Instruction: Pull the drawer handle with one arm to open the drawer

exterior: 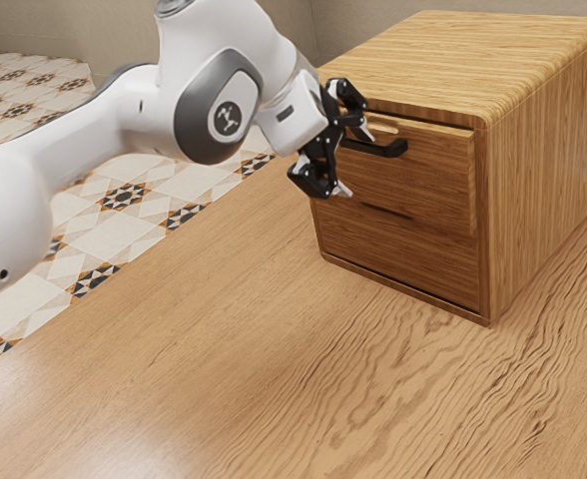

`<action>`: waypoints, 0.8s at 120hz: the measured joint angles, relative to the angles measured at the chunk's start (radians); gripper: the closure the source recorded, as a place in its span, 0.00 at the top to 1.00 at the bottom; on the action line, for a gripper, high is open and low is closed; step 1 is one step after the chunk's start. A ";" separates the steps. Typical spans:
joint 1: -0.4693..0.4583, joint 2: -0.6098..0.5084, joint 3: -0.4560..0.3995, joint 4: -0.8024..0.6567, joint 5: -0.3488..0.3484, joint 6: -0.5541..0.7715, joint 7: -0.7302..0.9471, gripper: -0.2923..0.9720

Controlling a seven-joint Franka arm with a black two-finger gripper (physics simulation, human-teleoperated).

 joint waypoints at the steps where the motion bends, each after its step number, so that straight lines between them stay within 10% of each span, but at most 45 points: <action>1: 0.000 -0.001 0.000 0.000 0.000 0.000 0.000 0.68; 96: 0.003 -0.147 0.011 -0.159 0.005 -0.040 -0.061 0.38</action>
